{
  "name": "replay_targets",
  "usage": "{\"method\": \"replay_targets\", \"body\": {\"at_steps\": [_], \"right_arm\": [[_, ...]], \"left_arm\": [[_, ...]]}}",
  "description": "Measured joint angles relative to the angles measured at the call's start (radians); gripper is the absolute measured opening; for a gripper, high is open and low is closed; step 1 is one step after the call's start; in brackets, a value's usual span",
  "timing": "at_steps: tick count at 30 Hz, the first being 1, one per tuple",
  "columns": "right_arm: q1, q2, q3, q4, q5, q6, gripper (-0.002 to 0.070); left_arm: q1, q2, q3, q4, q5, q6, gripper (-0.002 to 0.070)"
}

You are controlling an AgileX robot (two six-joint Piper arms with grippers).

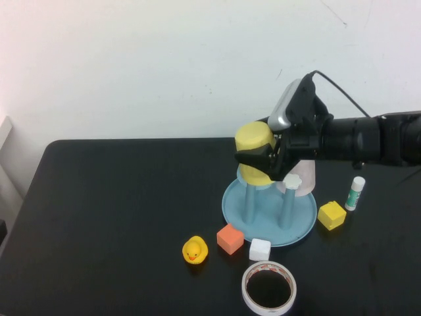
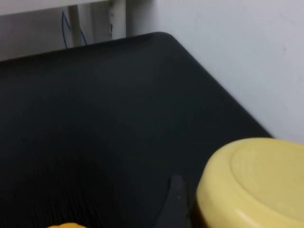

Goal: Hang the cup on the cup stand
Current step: Place the cup on the cup holder

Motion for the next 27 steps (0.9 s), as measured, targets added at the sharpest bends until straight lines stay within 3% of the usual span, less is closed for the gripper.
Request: {"method": "replay_targets", "body": {"at_steps": [18, 23, 27], "right_arm": [[0.0, 0.065, 0.0, 0.001, 0.035, -0.022, 0.0587], [0.0, 0.065, 0.0, 0.001, 0.027, -0.022, 0.0661], [0.0, 0.065, 0.0, 0.001, 0.016, -0.02, 0.0665]], "left_arm": [[0.0, 0.0, 0.0, 0.0, 0.0, 0.017, 0.0], [0.0, 0.0, 0.0, 0.0, 0.0, 0.024, 0.0], [0.0, 0.0, 0.0, 0.0, 0.001, 0.028, 0.0]]}}
